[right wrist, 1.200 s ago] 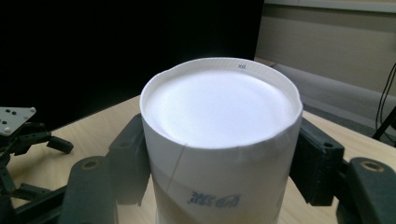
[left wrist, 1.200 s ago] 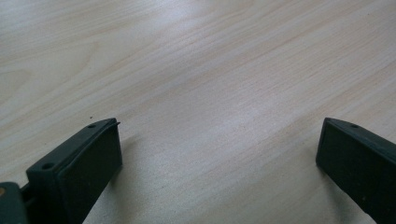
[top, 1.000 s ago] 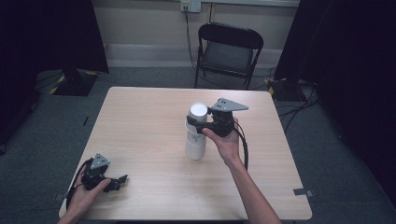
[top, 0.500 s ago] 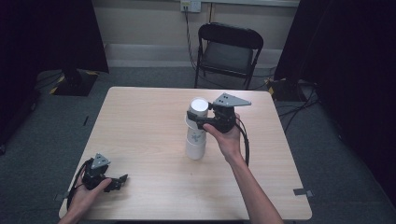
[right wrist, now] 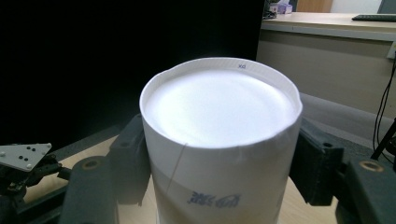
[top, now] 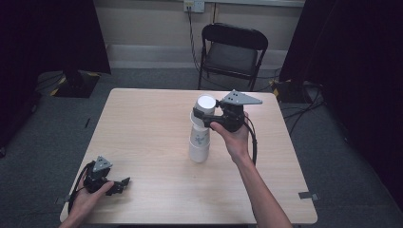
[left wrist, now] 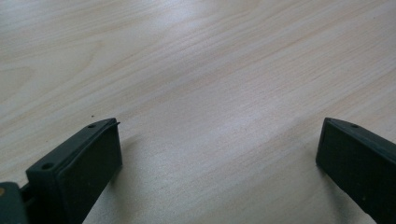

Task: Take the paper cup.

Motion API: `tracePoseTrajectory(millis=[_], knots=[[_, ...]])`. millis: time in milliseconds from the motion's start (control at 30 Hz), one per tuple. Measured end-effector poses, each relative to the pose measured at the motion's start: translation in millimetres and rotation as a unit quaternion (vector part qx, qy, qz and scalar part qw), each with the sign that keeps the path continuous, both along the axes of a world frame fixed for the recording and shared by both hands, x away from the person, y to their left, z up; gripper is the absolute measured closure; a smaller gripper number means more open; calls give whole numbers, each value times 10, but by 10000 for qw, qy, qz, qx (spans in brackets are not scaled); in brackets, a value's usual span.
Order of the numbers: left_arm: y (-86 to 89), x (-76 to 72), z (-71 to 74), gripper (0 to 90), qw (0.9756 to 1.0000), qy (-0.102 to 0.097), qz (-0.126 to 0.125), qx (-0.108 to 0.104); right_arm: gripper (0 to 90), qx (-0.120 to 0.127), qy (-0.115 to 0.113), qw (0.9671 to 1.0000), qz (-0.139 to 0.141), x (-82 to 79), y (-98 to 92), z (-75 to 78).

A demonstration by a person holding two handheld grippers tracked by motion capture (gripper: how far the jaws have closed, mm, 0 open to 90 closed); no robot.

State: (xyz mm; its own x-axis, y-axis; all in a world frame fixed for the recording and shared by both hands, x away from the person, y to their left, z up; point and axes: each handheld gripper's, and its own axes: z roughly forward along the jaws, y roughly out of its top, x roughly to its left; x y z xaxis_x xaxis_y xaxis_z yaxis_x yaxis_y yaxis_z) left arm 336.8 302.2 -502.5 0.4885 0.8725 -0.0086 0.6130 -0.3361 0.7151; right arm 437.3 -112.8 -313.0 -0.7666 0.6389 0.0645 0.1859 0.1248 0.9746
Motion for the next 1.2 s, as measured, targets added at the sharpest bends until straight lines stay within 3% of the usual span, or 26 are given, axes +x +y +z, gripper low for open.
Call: tracePoseTrajectory(millis=[300,467,700,1000,1100,1200], knots=[[10,9,3,10,10000,-29,3,12,331,-3,-48,10000,-64,-41,-96,52],[44,5,32,165,9999,-99,37,-39,333,-89,-60,9999,-80,-120,-173,85],[58,-22,69,166,9997,-141,120,-175,333,-116,-109,9999,-35,-305,-295,96],[-68,-54,211,180,9987,-463,-170,-118,340,-179,258,9995,51,-486,-405,-31],[-115,-78,250,186,9976,-638,-191,-208,340,-15,262,9996,-67,-563,-463,-99],[-196,-105,263,186,9971,-650,-285,-264,341,93,333,9994,-87,-615,-507,-166]])
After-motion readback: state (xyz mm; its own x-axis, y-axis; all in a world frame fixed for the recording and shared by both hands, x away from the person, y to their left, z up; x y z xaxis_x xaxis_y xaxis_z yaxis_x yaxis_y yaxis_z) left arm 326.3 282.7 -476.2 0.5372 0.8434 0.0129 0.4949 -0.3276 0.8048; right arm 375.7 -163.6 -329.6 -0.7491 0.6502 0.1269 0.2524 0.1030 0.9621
